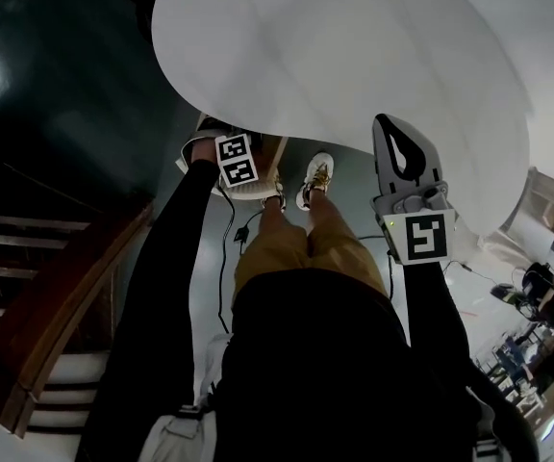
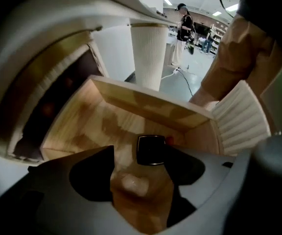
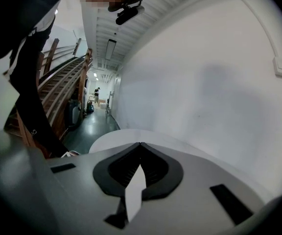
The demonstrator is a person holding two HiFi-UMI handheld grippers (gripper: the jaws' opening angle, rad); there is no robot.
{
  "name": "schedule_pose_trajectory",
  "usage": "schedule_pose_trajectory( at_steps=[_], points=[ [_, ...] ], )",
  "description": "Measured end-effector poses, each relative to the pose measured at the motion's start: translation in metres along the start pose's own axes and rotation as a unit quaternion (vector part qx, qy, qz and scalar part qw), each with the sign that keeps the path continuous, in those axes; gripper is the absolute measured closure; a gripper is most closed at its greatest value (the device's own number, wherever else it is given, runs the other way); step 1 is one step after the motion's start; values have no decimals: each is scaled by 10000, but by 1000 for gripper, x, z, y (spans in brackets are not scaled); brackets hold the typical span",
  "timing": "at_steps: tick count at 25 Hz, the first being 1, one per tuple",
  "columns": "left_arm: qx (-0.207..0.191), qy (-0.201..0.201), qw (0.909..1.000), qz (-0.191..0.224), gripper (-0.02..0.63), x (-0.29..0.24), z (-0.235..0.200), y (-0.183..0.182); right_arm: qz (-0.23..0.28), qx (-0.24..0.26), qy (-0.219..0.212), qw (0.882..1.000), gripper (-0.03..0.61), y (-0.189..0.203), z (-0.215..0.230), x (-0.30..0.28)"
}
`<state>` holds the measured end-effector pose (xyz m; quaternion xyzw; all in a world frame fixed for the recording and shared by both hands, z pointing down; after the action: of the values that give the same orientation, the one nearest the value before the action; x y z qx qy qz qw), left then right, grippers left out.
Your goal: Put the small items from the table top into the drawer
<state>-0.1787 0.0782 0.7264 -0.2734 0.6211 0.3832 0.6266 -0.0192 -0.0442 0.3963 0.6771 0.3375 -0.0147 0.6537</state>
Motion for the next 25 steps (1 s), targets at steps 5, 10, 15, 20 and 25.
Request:
schedule_pose_trajectory(
  at_steps=[5,10,15,20,25],
  points=[
    [561,18,9983,144,287,49,1,7,422,-54,-80,9991,554,-23,-2,-4],
    [1335,-447,9887,515,287,102,9,19,825,-144,-52,9965,554,-42,0,2],
    [2117,-1295,9597,1323,287,190,-15,8,911,-90,39,9958,554,-49,5,8],
    [2720,-2028,9091,2417,287,279,-34,-24,1210,-75,-43,9926,554,-58,11,11],
    [3006,-2874,8502,3229,294,356,-46,-34,1465,7,-279,9888,554,-76,4,6]
  ],
)
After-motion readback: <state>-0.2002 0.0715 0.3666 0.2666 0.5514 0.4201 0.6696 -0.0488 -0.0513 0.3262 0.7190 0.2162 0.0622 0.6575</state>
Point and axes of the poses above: the fingertips, and each gripper's own axes: x backward along the fingers, z to its right, y out of its underside, the point moved 6 cm from there along x, backward along the fingers, and after that the axes turned 8 degrees about -z, right-handed, at the moved point
